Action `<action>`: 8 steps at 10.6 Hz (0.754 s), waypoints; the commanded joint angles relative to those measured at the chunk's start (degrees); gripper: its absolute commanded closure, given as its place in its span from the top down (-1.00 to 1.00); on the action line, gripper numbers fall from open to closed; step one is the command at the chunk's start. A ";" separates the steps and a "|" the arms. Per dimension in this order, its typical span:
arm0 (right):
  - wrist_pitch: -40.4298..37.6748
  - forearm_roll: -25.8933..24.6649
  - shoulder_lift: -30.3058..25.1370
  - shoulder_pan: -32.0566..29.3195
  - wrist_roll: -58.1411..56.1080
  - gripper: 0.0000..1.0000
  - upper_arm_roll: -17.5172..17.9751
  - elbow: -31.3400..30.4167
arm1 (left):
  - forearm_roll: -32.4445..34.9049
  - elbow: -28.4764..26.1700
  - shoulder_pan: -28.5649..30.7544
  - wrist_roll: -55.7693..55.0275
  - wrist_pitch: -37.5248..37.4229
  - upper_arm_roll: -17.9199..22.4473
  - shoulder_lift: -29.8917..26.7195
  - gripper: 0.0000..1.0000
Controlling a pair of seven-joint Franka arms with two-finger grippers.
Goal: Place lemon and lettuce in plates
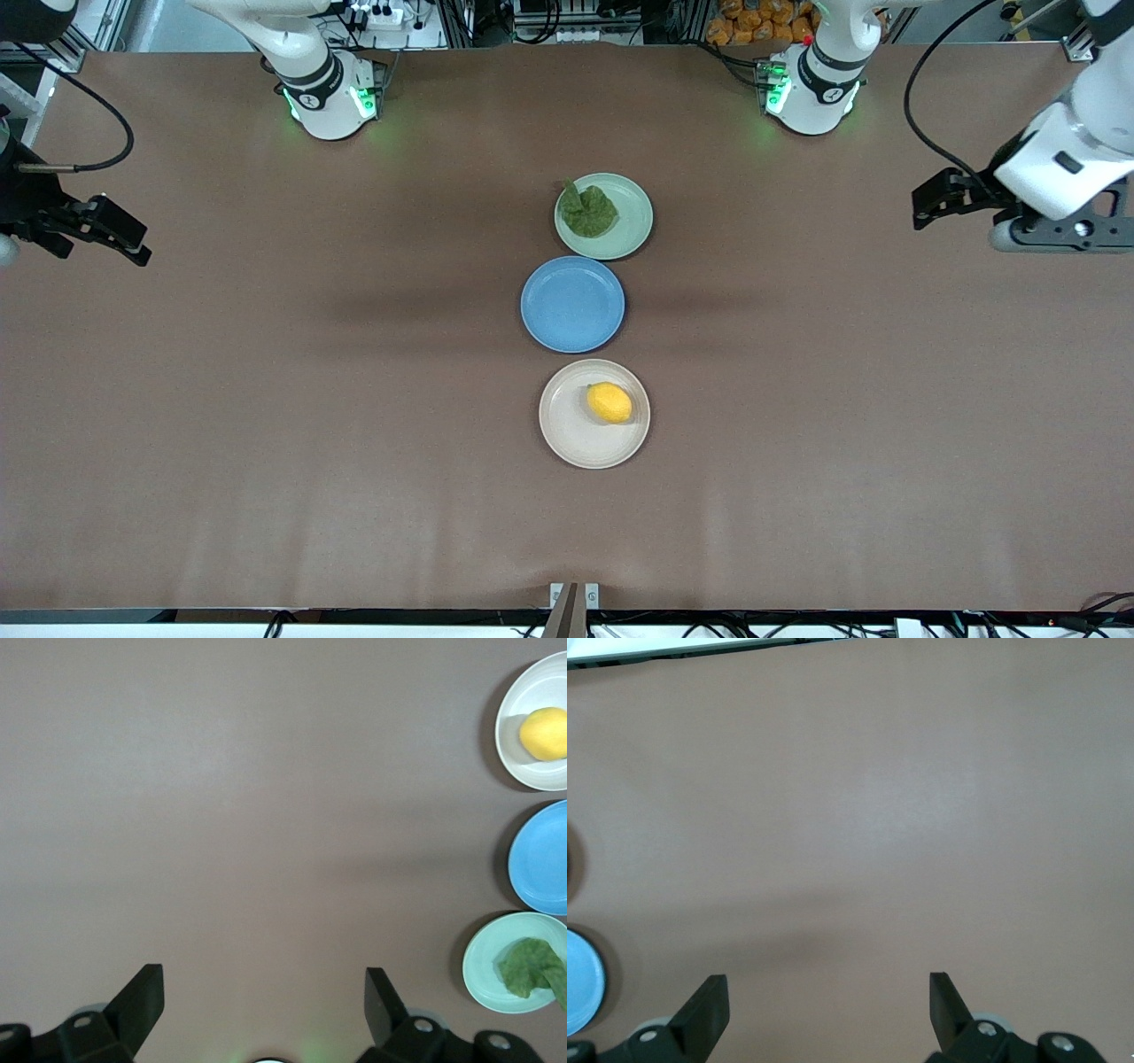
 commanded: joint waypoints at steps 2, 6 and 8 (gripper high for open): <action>-2.81 1.24 -0.45 -1.41 -0.90 1.00 0.44 1.74 | -1.69 1.36 -0.52 1.41 -1.32 0.94 0.31 1.00; -4.84 1.50 -0.71 -1.42 -0.81 1.00 0.61 1.75 | -1.86 3.47 -0.79 0.97 -1.41 0.68 0.14 1.00; -5.36 1.51 -0.71 -1.24 -0.73 1.00 0.97 1.75 | -1.86 3.56 -0.53 0.88 -1.41 0.59 0.05 1.00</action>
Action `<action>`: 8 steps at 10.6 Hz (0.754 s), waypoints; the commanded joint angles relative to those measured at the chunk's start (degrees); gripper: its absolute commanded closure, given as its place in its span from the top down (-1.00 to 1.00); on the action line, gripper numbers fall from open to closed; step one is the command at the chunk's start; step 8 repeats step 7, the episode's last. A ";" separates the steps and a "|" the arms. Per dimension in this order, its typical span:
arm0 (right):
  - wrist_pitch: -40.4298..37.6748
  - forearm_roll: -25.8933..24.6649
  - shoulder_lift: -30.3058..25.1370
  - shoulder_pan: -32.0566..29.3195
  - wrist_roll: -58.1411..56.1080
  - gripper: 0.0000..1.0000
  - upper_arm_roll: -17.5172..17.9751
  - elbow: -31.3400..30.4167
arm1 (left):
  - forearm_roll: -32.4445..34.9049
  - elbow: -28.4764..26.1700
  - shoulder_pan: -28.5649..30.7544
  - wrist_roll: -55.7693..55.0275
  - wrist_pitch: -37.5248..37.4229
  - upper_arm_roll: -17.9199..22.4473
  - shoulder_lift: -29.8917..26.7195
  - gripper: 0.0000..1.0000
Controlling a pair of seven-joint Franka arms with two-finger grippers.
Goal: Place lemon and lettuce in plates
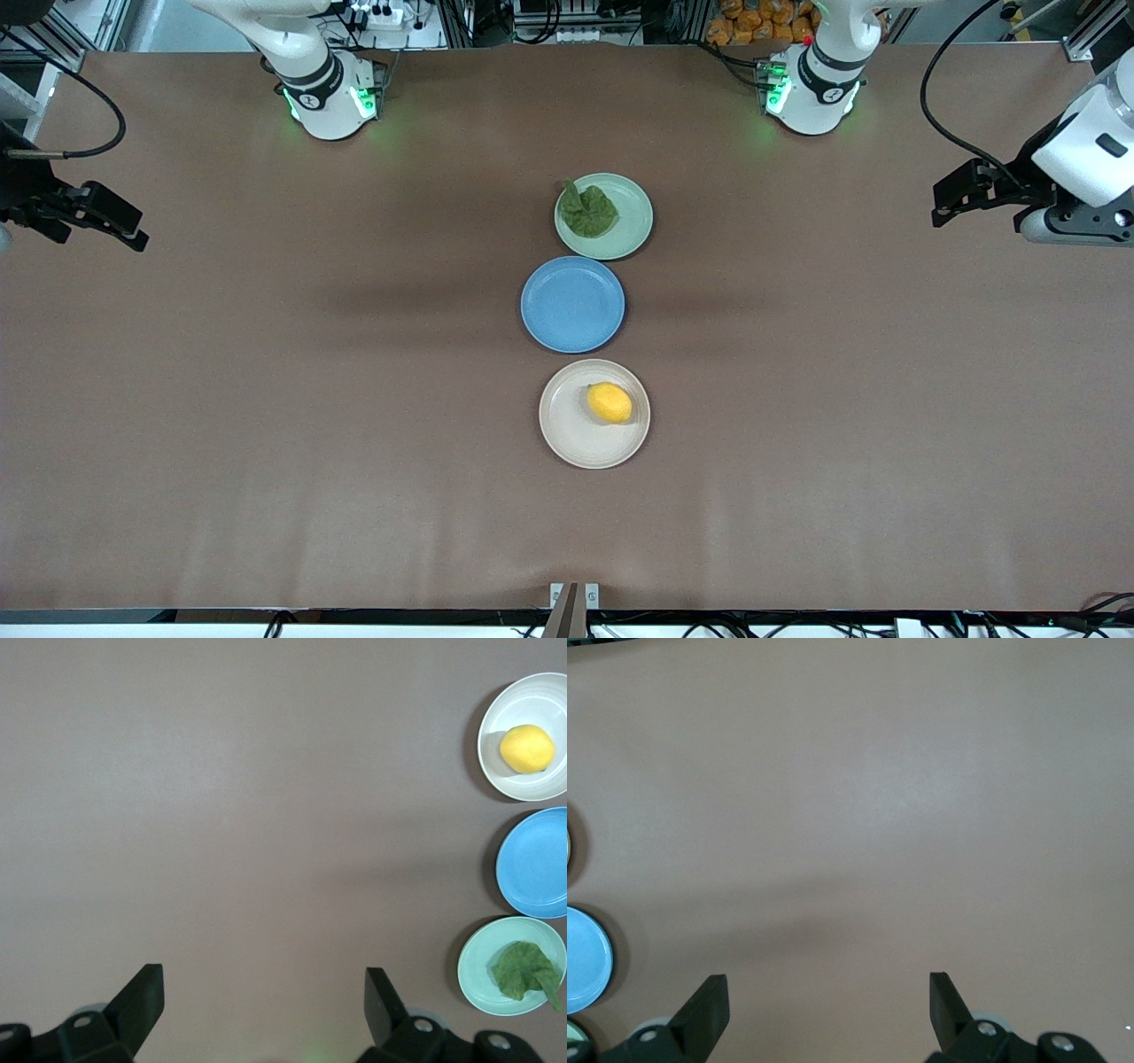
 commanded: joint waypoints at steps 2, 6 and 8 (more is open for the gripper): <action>-1.30 1.03 -0.62 -0.95 -0.72 1.00 0.84 0.41 | -1.43 0.89 0.10 0.00 -1.42 0.14 -0.13 1.00; -1.12 1.03 -0.53 -0.95 -0.72 1.00 0.93 0.41 | -1.25 0.89 0.10 -0.09 -2.38 -0.30 -0.22 1.00; -1.03 1.03 -0.53 -0.95 -0.72 1.00 0.93 0.41 | -1.25 0.97 0.10 -0.09 -2.56 -0.38 -0.22 1.00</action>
